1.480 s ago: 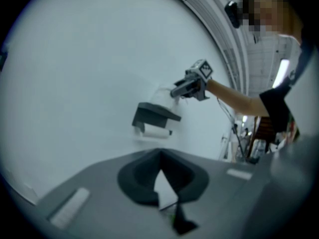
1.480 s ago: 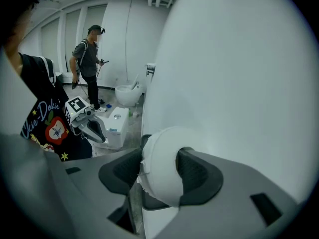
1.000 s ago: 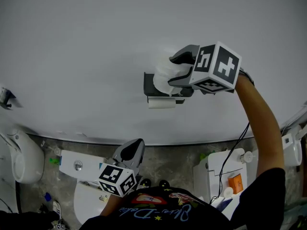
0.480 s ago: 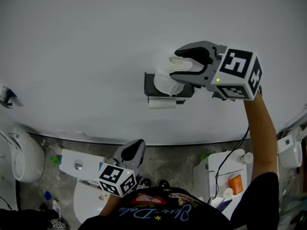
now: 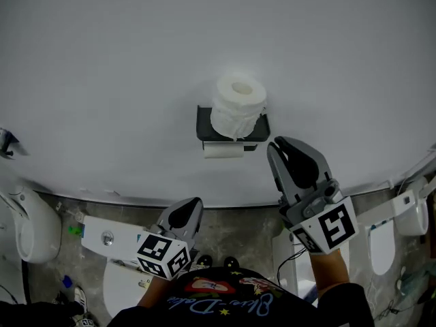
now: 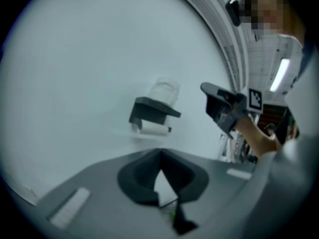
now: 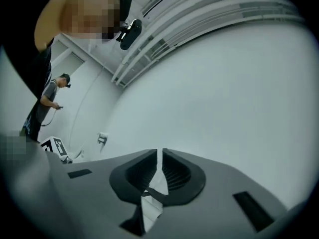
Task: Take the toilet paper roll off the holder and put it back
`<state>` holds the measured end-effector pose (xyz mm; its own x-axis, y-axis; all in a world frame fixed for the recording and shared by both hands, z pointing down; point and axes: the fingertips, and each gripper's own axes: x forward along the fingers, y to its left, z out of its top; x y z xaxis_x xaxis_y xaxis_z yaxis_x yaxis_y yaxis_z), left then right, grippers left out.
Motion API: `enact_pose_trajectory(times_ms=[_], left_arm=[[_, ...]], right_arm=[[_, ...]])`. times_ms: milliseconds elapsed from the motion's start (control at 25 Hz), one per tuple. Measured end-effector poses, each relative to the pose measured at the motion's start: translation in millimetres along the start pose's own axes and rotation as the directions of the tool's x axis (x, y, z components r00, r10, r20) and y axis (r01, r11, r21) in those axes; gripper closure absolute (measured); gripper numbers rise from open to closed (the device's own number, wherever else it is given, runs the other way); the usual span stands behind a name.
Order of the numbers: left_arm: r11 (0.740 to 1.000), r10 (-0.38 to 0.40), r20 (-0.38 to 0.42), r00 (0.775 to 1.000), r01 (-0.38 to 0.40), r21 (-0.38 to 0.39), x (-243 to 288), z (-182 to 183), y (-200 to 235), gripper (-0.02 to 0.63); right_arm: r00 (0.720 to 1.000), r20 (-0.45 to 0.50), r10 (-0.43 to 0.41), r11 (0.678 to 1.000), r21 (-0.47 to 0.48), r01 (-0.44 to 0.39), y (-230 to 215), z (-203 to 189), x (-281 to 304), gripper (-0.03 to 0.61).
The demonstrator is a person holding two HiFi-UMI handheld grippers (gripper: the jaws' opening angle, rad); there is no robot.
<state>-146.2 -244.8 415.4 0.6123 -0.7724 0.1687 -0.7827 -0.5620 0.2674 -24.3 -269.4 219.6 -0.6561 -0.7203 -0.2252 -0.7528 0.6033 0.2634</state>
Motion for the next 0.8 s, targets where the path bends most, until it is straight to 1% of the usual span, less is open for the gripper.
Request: enact_pose_trajectory(times_ms=[40, 120, 200, 280, 400, 480, 720, 800], left_arm=[[1.0, 0.0, 0.003, 1.0, 0.0, 0.001, 1.1, 0.5, -0.3, 0.615], [1.0, 0.001, 0.005, 1.0, -0.001, 0.006, 3.5, 1.4, -0.1, 0.615], [1.0, 0.0, 0.005, 1.0, 0.0, 0.007, 6.0, 2.1, 0.1, 0.615], [1.0, 0.0, 0.005, 1.0, 0.0, 0.004, 7.2, 2.5, -1.1, 0.615], [1.0, 0.002, 0.001, 1.0, -0.002, 0.002, 6.7, 1.3, -1.9, 0.615], [1.0, 0.006, -0.004, 1.0, -0.006, 0.001, 5.6, -0.8, -1.5, 0.615], [1.0, 0.01, -0.011, 1.0, -0.01, -0.003, 2.8, -4.0, -3.2, 0.615], [1.0, 0.012, -0.013, 1.0, -0.012, -0.003, 2.2, -4.8, -3.4, 0.615]], right_arm=[[1.0, 0.002, -0.031, 0.999, 0.024, 0.031, -0.5, -7.4, -6.5, 0.537], [0.998, 0.001, -0.06, 0.992, 0.108, 0.06, 2.5, -21.9, -16.5, 0.537], [0.997, -0.033, -0.066, 0.977, 0.2, 0.072, 9.6, -44.5, -25.3, 0.548], [0.995, -0.083, -0.063, 0.955, 0.286, 0.085, 18.4, -71.5, -34.5, 0.554], [0.993, -0.104, -0.049, 0.907, 0.413, 0.088, 30.1, -94.5, -46.2, 0.562], [0.993, -0.107, -0.05, 0.891, 0.445, 0.093, 33.3, -99.9, -52.0, 0.563], [0.992, -0.111, -0.052, 0.885, 0.455, 0.097, 33.0, -101.2, -55.5, 0.563], [0.991, -0.125, -0.043, 0.875, 0.473, 0.097, 33.9, -106.8, -55.5, 0.563]])
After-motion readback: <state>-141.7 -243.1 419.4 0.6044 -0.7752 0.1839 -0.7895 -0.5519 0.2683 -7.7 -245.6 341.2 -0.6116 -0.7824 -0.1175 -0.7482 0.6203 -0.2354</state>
